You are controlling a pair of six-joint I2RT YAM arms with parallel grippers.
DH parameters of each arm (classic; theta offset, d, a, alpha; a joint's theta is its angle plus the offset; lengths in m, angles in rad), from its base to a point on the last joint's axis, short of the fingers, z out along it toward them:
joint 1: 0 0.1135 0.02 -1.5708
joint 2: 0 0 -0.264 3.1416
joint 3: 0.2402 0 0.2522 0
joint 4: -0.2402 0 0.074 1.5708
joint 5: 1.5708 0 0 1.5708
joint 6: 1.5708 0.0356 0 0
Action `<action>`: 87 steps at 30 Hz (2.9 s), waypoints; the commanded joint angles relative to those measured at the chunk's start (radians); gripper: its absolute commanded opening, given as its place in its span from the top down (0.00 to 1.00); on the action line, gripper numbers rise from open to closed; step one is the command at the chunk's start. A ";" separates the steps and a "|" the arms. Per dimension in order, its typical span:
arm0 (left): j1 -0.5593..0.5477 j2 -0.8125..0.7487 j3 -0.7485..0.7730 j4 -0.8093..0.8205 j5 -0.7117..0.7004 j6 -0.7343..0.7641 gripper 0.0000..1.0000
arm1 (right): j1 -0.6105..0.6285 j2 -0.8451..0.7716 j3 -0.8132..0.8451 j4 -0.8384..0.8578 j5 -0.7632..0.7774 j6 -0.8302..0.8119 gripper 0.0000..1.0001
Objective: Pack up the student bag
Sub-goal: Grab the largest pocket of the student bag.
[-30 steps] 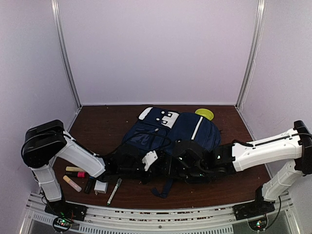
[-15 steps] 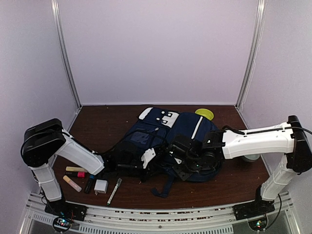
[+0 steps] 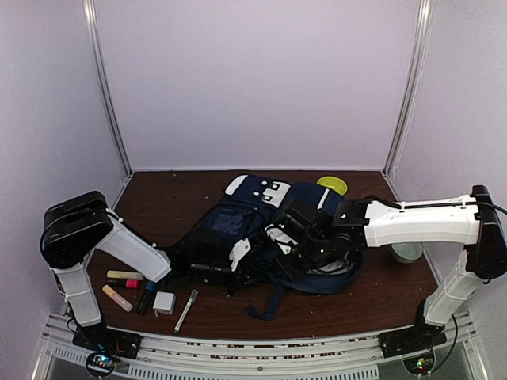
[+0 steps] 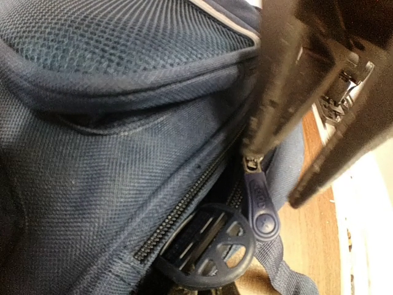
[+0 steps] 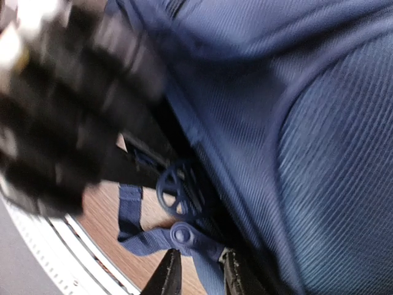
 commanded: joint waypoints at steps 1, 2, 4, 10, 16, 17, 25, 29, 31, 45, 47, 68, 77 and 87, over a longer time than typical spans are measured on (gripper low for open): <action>-0.004 0.011 0.041 0.119 0.081 -0.032 1.00 | -0.039 -0.027 0.000 0.078 -0.092 0.004 0.75; -0.004 0.012 0.040 0.120 0.083 -0.031 1.00 | -0.041 -0.020 0.001 0.082 -0.092 0.004 0.76; -0.004 0.013 0.041 0.120 0.086 -0.031 1.00 | -0.040 0.002 0.012 0.078 -0.084 0.001 0.77; -0.004 0.014 0.038 0.123 0.089 -0.028 1.00 | -0.040 0.064 0.016 0.064 -0.037 -0.018 0.81; -0.003 0.017 0.041 0.123 0.096 -0.030 1.00 | -0.035 0.091 -0.021 0.047 -0.094 -0.052 0.83; -0.002 0.019 0.043 0.123 0.096 -0.030 1.00 | -0.033 0.088 -0.023 0.040 -0.103 -0.062 0.83; 0.012 0.016 0.031 0.129 0.091 -0.033 1.00 | -0.029 0.030 -0.038 -0.179 -0.027 -0.204 0.83; 0.013 0.018 0.038 0.117 0.086 -0.029 1.00 | -0.031 -0.043 -0.052 -0.269 0.042 -0.220 0.83; 0.013 0.021 0.045 0.109 0.083 -0.027 1.00 | -0.030 -0.085 -0.035 -0.297 0.061 -0.196 0.83; -0.018 0.002 0.081 0.014 -0.076 -0.009 1.00 | 0.039 -0.286 -0.070 -0.085 0.136 0.480 0.65; -0.018 0.002 0.076 0.011 -0.092 -0.003 1.00 | 0.075 -0.284 -0.079 -0.082 0.208 0.612 0.62; -0.030 0.001 0.053 0.040 -0.070 0.014 1.00 | 0.178 0.125 0.152 -0.220 0.334 0.980 0.57; -0.030 -0.006 0.038 0.056 -0.055 0.014 1.00 | 0.148 0.157 0.120 -0.194 0.377 0.983 0.65; -0.030 -0.006 0.040 0.055 -0.058 0.020 1.00 | 0.143 0.176 0.093 -0.227 0.349 0.999 0.66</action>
